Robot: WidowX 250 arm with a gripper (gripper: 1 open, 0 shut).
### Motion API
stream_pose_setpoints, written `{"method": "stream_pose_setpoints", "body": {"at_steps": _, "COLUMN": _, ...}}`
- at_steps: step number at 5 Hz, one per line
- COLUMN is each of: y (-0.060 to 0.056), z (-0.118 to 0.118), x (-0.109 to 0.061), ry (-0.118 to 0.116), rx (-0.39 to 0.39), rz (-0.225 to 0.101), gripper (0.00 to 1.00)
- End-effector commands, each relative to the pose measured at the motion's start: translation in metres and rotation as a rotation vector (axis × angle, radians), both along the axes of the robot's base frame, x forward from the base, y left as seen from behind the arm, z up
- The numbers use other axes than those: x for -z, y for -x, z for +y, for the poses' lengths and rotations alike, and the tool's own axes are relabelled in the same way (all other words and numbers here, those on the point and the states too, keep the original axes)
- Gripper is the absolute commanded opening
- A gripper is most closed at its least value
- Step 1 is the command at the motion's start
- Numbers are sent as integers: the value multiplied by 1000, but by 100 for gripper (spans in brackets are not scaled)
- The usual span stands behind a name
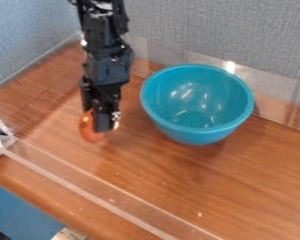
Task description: Remove the mushroom from inside the blue bowl and put it on the table
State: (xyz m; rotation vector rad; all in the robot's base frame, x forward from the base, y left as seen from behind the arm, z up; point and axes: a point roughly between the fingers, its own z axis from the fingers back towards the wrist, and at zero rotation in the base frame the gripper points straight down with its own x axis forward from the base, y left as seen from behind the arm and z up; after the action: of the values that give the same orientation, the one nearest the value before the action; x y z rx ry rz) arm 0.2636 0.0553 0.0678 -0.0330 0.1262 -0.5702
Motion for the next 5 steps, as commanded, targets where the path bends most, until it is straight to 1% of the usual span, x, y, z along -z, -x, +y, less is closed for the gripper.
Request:
{"method": "stream_pose_setpoints", "body": {"at_steps": 1, "y": -12, "z": -5, "x": -10, "ry": -15, "rx": 40, "rz": -49, "gripper": 100}}
{"method": "stream_pose_setpoints", "body": {"at_steps": 2, "y": -13, "z": -3, "x": -15, "ry": -16, "rx": -19, "rz": -45, "gripper": 0}}
{"method": "stream_pose_setpoints", "body": {"at_steps": 3, "y": -13, "z": -2, "x": -21, "ry": -15, "rx": -71, "rz": -48, "gripper": 100}}
{"method": "stream_pose_setpoints", "body": {"at_steps": 4, "y": -10, "z": -1, "x": -17, "ry": -15, "rx": -131, "rz": -49, "gripper": 0}}
{"method": "stream_pose_setpoints", "body": {"at_steps": 5, "y": -6, "z": -2, "x": -12, "ry": -15, "rx": -191, "rz": -51, "gripper": 0}}
